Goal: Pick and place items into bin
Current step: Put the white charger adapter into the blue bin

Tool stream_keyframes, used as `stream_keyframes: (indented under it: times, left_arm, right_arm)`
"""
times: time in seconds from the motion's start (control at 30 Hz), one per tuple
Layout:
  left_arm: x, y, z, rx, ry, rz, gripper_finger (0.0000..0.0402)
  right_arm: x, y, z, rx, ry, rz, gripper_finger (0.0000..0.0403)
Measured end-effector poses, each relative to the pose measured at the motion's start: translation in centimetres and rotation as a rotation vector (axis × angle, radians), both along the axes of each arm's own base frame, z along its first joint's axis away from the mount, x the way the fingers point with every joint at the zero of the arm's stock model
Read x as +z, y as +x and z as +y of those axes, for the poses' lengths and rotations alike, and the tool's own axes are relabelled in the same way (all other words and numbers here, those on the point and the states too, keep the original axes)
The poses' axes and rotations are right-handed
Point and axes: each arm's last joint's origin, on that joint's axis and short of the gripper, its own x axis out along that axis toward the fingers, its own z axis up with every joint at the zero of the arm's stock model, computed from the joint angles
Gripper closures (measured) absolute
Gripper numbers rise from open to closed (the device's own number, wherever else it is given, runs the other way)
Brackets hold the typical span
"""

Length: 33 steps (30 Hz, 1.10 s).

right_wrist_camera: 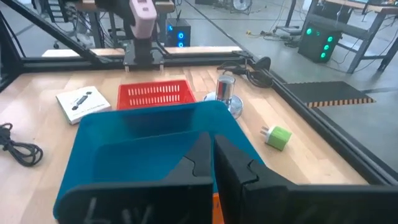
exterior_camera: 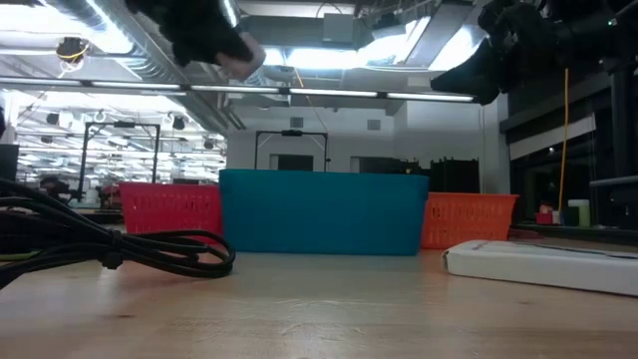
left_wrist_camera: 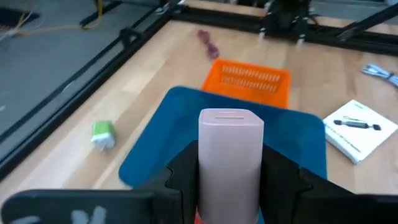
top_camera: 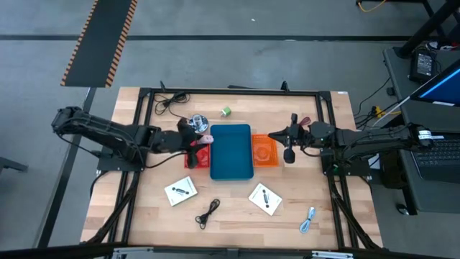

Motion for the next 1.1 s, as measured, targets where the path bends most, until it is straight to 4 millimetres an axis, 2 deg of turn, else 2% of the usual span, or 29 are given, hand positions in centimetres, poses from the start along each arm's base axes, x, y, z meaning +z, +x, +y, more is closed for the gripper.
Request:
stream_keyframes:
  times: [0.47, 1.1]
  left_arm:
    - [-1.5, 3.3, 1.8, -0.139, 0.031, 0.000, 0.0288]
    - [-1.1, 3.7, 5.0, -0.186, 0.019, -0.042, 0.0288]
  right_arm:
    - [-1.1, 1.3, 0.0, 0.000, 0.005, 0.038, 0.0402]
    - [-1.2, 1.9, -0.1, 0.000, 0.005, 0.016, 0.0402]
